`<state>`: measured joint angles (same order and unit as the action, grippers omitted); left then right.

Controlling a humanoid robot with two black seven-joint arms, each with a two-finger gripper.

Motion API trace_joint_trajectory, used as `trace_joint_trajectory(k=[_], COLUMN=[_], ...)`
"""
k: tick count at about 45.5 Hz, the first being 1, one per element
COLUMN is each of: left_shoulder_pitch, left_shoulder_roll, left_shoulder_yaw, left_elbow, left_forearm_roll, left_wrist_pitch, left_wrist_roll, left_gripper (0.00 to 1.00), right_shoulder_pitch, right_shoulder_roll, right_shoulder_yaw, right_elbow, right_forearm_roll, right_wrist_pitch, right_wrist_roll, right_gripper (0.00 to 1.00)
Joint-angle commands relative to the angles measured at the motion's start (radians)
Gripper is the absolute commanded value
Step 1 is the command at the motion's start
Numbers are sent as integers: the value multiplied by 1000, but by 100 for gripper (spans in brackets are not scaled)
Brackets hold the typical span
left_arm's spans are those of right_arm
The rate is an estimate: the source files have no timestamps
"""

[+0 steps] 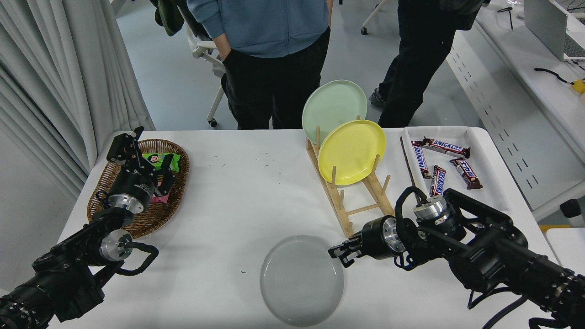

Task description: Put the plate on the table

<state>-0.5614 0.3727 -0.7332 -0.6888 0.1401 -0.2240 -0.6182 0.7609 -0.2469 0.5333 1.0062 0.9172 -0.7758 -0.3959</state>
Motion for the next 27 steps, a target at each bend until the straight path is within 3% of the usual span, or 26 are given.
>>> trace_joint_trajectory(k=[1,27], left_shoulder_pitch=[0,0], left_shoulder_roll=[0,0], left_shoulder_yaw=[0,0], left_elbow=[0,0], left_forearm_roll=[1,0], left_wrist_pitch=[0,0], left_wrist_roll=[0,0], left_gripper=[100,100], right_shoulder_pitch=[18,6], right_shoulder_roll=[1,61], right_shoulder_yaw=[31,73], right_elbow=[-12,-113], right_forearm_roll=[-3,19], right_wrist_pitch=[-10,-10], right_wrist_roll=[0,80], right_gripper=[0,0])
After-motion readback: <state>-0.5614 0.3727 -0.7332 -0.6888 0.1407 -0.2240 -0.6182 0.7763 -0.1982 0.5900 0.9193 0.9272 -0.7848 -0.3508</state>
